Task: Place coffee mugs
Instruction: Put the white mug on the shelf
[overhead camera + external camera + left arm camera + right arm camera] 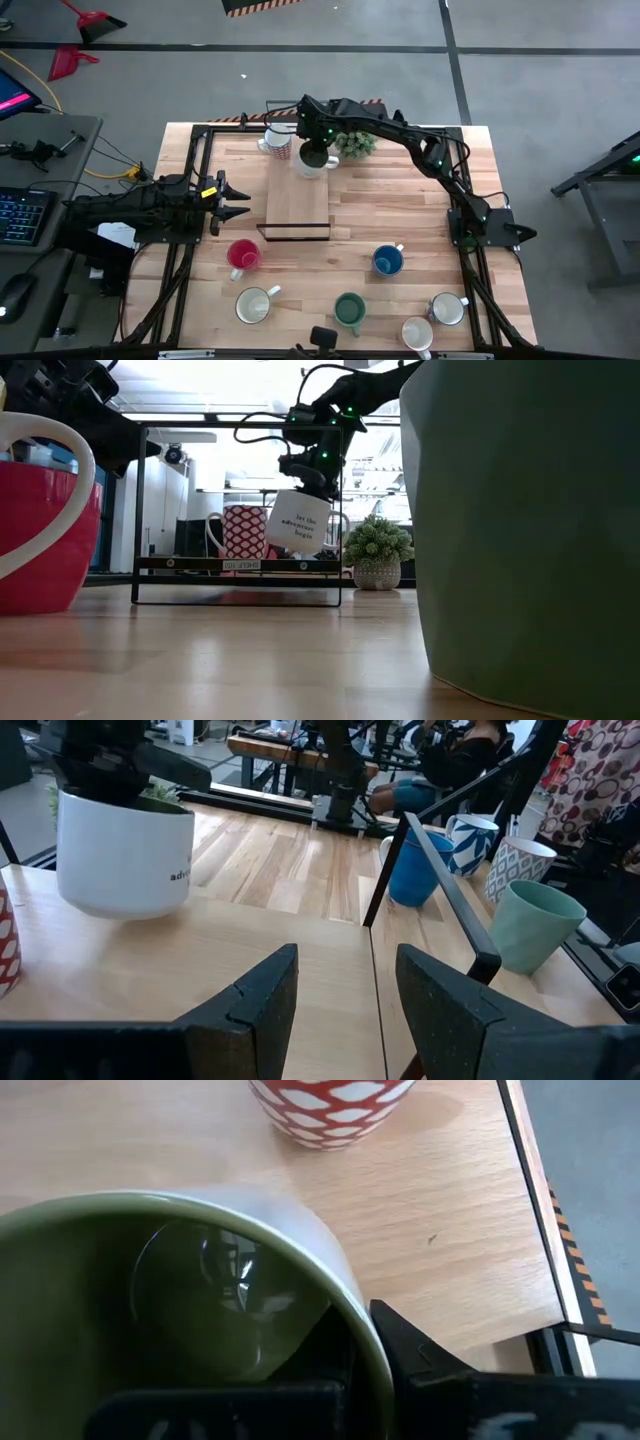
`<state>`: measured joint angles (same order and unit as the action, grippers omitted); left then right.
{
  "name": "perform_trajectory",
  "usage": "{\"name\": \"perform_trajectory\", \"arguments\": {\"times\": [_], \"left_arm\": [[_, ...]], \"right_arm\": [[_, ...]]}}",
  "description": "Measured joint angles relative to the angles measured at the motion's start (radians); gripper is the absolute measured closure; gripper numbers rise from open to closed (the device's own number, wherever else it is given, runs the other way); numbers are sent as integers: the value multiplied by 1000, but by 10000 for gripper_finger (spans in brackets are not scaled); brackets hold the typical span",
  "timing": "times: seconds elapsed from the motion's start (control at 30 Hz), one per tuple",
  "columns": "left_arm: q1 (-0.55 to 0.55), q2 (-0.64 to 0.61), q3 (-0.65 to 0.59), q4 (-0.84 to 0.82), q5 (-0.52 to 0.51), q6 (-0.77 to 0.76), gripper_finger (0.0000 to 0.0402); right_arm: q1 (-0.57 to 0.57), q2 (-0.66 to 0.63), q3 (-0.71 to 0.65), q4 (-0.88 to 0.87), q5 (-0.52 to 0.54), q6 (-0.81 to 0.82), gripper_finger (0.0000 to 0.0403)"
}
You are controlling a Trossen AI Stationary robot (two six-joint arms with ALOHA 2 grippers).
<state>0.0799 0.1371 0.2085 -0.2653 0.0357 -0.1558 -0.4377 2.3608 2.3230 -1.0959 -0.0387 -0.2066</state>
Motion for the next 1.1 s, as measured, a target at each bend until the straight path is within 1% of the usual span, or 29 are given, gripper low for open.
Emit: {"name": "perform_trajectory", "arguments": {"times": [0.27,0.53,0.83,0.93,1.1], "left_arm": [[0,0,0,0,-5,-38,243],[0,0,0,0,-7,-37,243],[0,0,0,0,-7,-34,243],[0,0,0,0,-7,-34,243],[0,0,0,0,-7,-33,243]], "right_arm": [[0,0,-1,19,4,49,403],[0,5,-2,44,99,89,403],[-56,29,-3,67,91,105,403],[-66,29,-3,98,89,102,403],[-73,29,-3,98,88,96,403]]}}
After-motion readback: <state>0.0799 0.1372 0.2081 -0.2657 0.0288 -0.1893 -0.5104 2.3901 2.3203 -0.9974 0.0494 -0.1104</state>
